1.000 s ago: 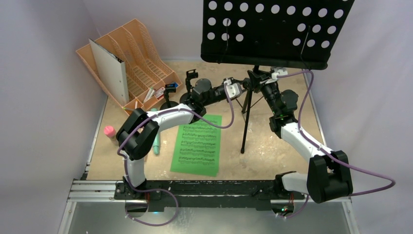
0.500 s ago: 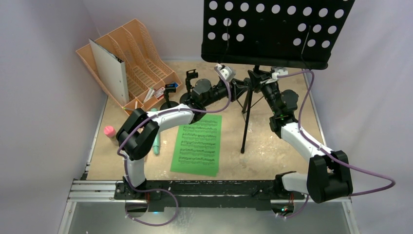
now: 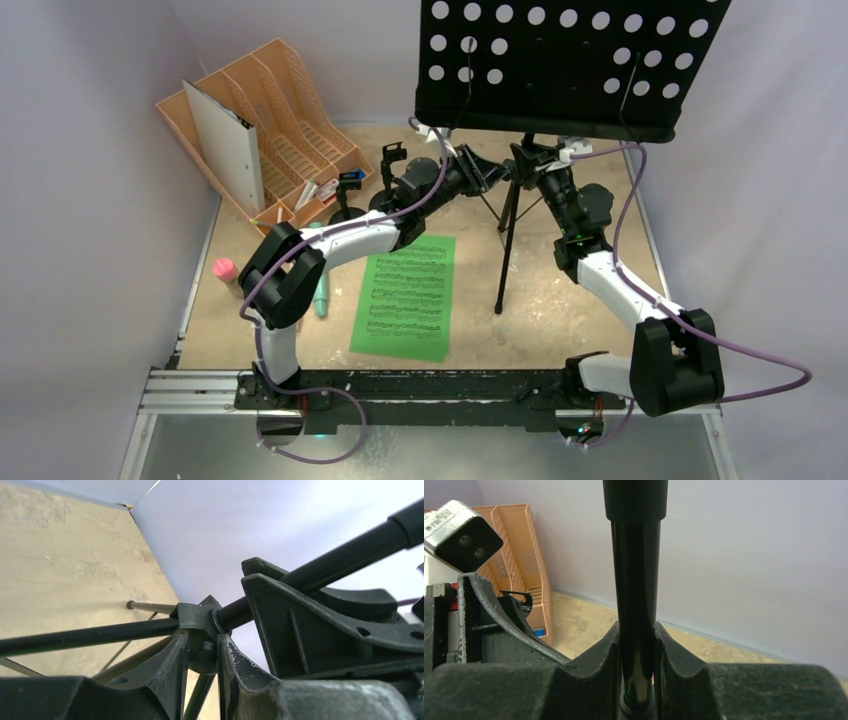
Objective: Pack up the instrument practice props
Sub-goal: Unscrew the knob on the music stand.
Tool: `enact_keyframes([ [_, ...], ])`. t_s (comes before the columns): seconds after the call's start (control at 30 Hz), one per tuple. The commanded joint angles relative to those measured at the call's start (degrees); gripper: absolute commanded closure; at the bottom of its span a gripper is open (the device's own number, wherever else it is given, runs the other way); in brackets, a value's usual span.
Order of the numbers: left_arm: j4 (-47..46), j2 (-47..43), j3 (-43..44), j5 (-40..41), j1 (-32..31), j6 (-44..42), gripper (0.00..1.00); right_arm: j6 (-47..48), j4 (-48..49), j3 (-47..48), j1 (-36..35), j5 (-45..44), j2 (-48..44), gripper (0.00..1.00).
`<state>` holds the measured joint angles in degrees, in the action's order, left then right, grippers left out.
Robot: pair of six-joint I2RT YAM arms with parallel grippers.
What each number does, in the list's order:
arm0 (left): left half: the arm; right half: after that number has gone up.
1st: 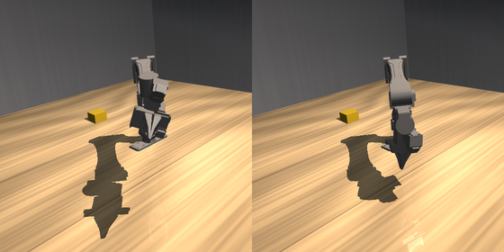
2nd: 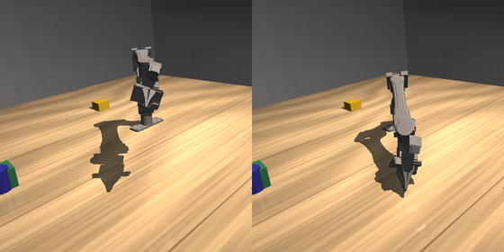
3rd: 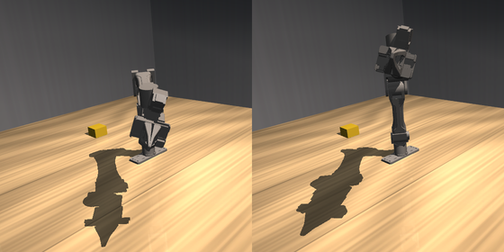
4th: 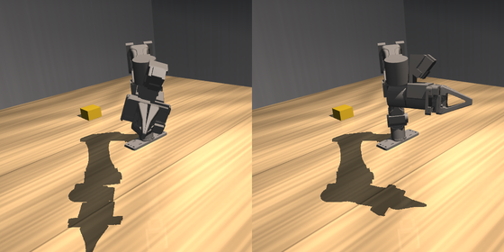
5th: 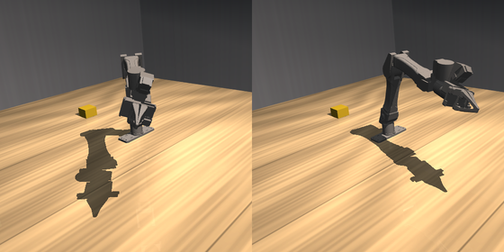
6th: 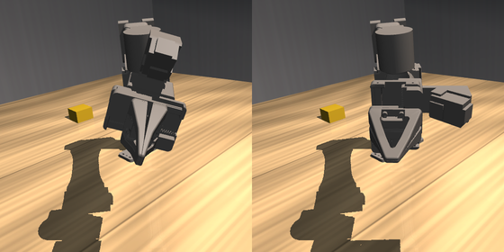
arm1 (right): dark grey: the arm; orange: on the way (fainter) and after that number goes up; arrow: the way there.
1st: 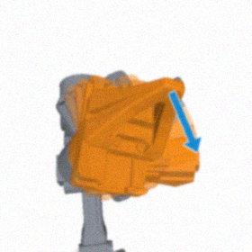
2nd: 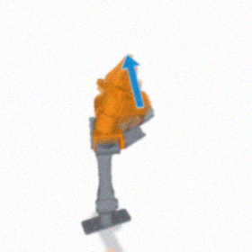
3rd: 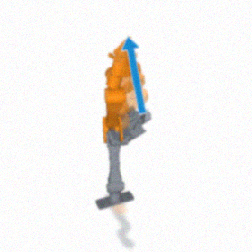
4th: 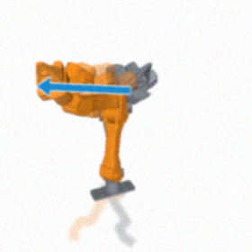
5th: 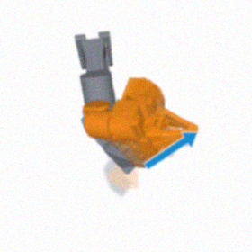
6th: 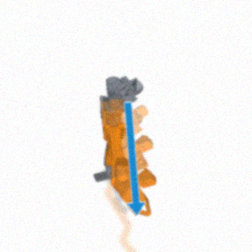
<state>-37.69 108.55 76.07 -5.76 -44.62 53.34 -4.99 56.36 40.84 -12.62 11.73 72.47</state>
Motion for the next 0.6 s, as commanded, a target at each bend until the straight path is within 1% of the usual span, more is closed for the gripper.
enact_keyframes([
  [0.0,4.0,0.0,1.4,-1.8,-1.1,13.0,1.00,-0.4,1.4,0.2,-0.2,0.4,-1.1,1.00],
  [0.1,3.9,-1.5,1.2,-2.0,-0.9,12.1,0.99,-0.3,1.4,0.1,-0.2,0.3,-1.3,1.00],
  [0.17,3.1,-2.6,0.2,-1.3,-0.5,12.0,0.82,-0.3,1.3,0.0,-0.2,0.4,-1.7,1.00],
  [0.23,2.7,-2.7,0.1,-2.3,-0.2,11.9,0.71,-0.3,1.1,0.0,-0.1,0.3,-1.9,1.00],
  [0.27,2.7,-2.6,0.3,-2.9,0.1,11.6,0.67,-0.2,1.1,0.0,-0.2,0.2,-2.0,1.00],
  [0.33,3.3,-2.5,1.0,-4.0,0.1,10.3,0.64,-0.2,1.0,0.0,-0.2,0.2,-2.1,1.00],
  [0.57,8.2,-3.1,2.7,-5.5,0.1,4.6,0.58,-0.3,1.0,0.1,-0.2,0.5,-2.2,1.00],
])
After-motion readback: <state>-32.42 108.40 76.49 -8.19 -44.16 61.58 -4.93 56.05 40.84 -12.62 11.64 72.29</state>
